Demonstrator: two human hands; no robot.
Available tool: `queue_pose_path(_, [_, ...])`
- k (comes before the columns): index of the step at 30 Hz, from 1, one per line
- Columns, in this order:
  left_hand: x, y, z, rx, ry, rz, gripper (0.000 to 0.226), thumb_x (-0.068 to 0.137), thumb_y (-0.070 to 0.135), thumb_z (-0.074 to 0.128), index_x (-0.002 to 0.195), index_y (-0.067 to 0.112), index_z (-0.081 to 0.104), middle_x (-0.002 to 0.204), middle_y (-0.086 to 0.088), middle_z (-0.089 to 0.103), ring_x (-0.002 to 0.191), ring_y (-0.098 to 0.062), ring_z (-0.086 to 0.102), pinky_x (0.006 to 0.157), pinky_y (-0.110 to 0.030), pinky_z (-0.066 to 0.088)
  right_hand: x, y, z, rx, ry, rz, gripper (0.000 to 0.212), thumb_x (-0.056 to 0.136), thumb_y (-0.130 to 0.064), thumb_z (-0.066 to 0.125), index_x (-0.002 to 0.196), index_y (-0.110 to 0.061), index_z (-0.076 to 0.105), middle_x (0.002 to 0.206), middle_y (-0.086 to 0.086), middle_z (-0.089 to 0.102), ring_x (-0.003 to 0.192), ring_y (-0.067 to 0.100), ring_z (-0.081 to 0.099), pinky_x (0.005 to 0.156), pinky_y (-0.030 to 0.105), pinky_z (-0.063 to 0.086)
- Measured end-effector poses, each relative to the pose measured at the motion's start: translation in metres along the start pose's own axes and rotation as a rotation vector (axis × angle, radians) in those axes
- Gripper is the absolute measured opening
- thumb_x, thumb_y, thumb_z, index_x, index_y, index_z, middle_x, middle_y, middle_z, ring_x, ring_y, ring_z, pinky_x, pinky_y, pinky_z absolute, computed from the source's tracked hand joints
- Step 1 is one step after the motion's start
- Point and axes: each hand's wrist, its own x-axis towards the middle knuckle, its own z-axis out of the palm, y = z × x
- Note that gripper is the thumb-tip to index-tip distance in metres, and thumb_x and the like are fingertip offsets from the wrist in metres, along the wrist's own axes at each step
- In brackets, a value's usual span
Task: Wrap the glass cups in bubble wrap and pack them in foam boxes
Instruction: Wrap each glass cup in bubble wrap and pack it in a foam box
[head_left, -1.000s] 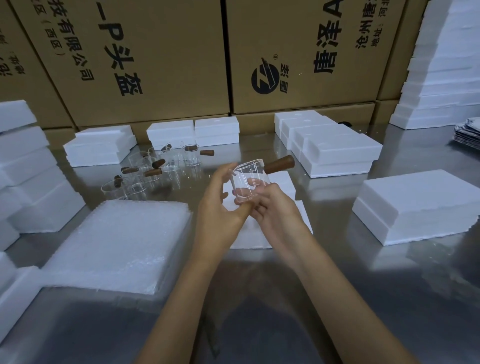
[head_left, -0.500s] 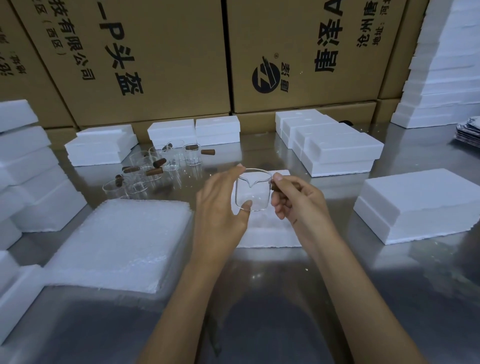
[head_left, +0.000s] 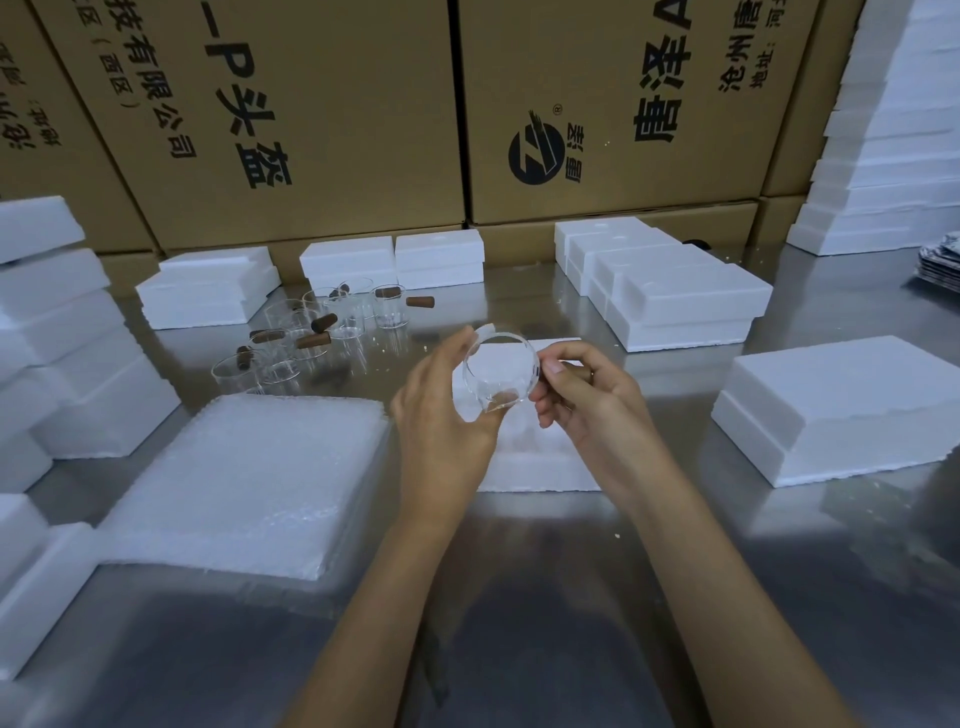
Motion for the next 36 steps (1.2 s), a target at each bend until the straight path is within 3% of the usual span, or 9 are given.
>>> queue_pose_path(4, [0.001, -0.002, 0.001, 0.013, -0.007, -0.028, 0.071, 0.080, 0.034, 0.082, 0.137, 0.049, 0.042, 0.123, 0.052, 0.040, 0.118, 0.024, 0.031, 0.111, -0.048, 0.037, -0.001, 0.000, 0.001, -0.041, -0.042, 0.018, 0.009, 0.099, -0.004, 0.055, 0.096, -0.007, 0.063, 0.073, 0.009, 0.064, 0.068, 0.020, 0.054, 0.062, 0.027, 0.048])
queue_pose_path(7, [0.003, -0.007, -0.001, -0.035, -0.029, -0.034, 0.072, 0.080, 0.031, 0.083, 0.139, 0.047, 0.046, 0.131, 0.036, 0.049, 0.129, 0.004, 0.040, 0.111, -0.050, 0.040, -0.001, -0.001, -0.001, -0.133, -0.010, 0.000, 0.007, 0.097, -0.005, 0.060, 0.096, -0.010, 0.065, 0.075, 0.004, 0.067, 0.067, 0.018, 0.057, 0.062, 0.027, 0.049])
queue_pose_path(9, [0.005, -0.010, -0.002, -0.051, -0.057, -0.050, 0.073, 0.081, 0.034, 0.083, 0.142, 0.048, 0.046, 0.141, 0.025, 0.049, 0.132, 0.000, 0.041, 0.112, -0.042, 0.041, 0.000, -0.001, -0.004, -0.286, 0.032, -0.060, 0.006, 0.095, -0.008, 0.064, 0.095, -0.012, 0.067, 0.076, -0.005, 0.068, 0.067, 0.013, 0.059, 0.063, 0.027, 0.050])
queue_pose_path(13, [0.006, -0.010, -0.007, -0.110, -0.112, -0.076, 0.066, 0.081, 0.040, 0.082, 0.134, 0.060, 0.047, 0.135, 0.034, 0.045, 0.116, 0.029, 0.034, 0.096, -0.011, 0.032, 0.001, 0.003, -0.003, -0.493, 0.051, -0.147, 0.006, 0.095, -0.012, 0.065, 0.095, -0.018, 0.067, 0.073, -0.018, 0.065, 0.073, 0.008, 0.059, 0.072, 0.033, 0.049])
queue_pose_path(17, [0.006, 0.000, -0.011, -0.243, -0.110, -0.140, 0.054, 0.077, 0.050, 0.082, 0.124, 0.055, 0.057, 0.127, 0.032, 0.057, 0.120, 0.014, 0.049, 0.098, -0.022, 0.045, 0.002, 0.009, -0.002, -0.546, 0.105, -0.107, 0.013, 0.100, -0.021, 0.057, 0.094, -0.019, 0.068, 0.062, -0.022, 0.057, 0.063, 0.003, 0.052, 0.064, 0.026, 0.043])
queue_pose_path(19, [0.004, 0.005, -0.011, -0.287, -0.115, -0.144, 0.054, 0.076, 0.051, 0.082, 0.124, 0.050, 0.058, 0.121, 0.037, 0.059, 0.118, 0.013, 0.052, 0.098, -0.025, 0.048, 0.002, 0.011, -0.002, -0.561, 0.142, -0.069, 0.021, 0.102, -0.026, 0.053, 0.088, -0.021, 0.068, 0.057, -0.021, 0.053, 0.057, 0.004, 0.045, 0.060, 0.025, 0.039])
queue_pose_path(22, [0.001, 0.014, -0.010, -0.283, -0.135, -0.098, 0.062, 0.074, 0.046, 0.085, 0.128, 0.048, 0.055, 0.122, 0.030, 0.060, 0.119, 0.002, 0.056, 0.102, -0.035, 0.050, 0.004, 0.010, -0.003, -0.552, 0.190, -0.005, 0.033, 0.103, -0.036, 0.049, 0.079, -0.022, 0.067, 0.051, -0.017, 0.047, 0.051, 0.006, 0.040, 0.058, 0.026, 0.038])
queue_pose_path(30, [-0.001, 0.020, -0.010, -0.191, -0.082, -0.012, 0.065, 0.066, 0.066, 0.077, 0.123, 0.062, 0.046, 0.120, 0.035, 0.051, 0.117, 0.000, 0.054, 0.096, -0.027, 0.051, 0.005, 0.009, -0.003, -0.567, 0.183, 0.063, 0.047, 0.106, -0.039, 0.043, 0.073, -0.014, 0.066, 0.044, -0.027, 0.047, 0.043, -0.005, 0.047, 0.055, 0.021, 0.031])
queue_pose_path(36, [0.001, 0.014, -0.013, -0.295, -0.170, -0.061, 0.071, 0.073, 0.033, 0.080, 0.132, 0.053, 0.046, 0.132, 0.035, 0.051, 0.129, -0.001, 0.049, 0.109, -0.041, 0.045, 0.005, 0.007, -0.005, -0.528, 0.045, 0.004, 0.024, 0.105, -0.027, 0.047, 0.092, -0.019, 0.066, 0.057, -0.018, 0.049, 0.052, 0.001, 0.042, 0.055, 0.018, 0.033])
